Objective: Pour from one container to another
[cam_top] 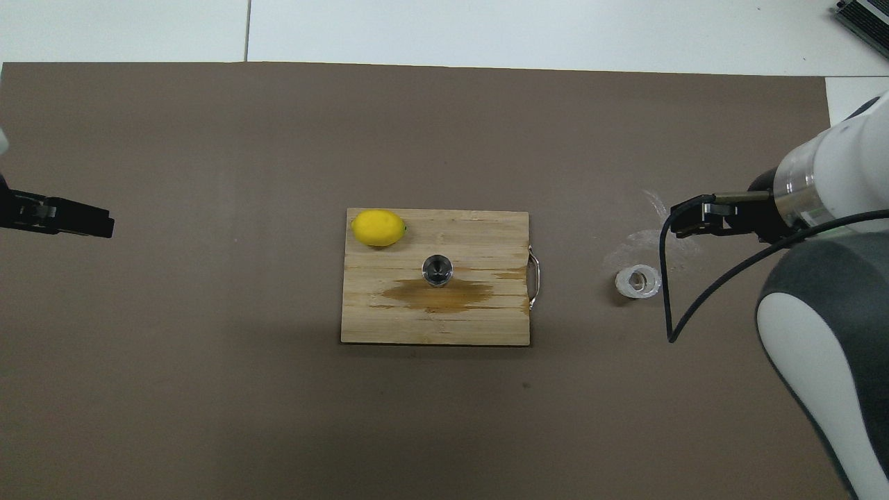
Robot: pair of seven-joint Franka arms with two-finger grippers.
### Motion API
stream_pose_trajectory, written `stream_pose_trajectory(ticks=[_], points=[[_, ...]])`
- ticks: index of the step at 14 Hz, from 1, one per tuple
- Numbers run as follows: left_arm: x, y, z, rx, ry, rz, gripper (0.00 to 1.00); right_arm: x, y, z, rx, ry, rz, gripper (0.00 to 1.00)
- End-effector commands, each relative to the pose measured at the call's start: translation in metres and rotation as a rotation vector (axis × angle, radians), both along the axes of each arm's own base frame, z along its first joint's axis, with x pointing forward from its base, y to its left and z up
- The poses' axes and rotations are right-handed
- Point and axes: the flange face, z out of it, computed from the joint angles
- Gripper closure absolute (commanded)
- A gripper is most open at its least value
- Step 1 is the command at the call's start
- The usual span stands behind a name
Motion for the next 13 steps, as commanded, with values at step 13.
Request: stream_pose_trajectory(ticks=[13], points=[[0.003,0.012,-0.005,0.000,0.032,0.009,0.00,0.002,-0.002,-0.002,0.003,-0.001,-0.012,0.00]])
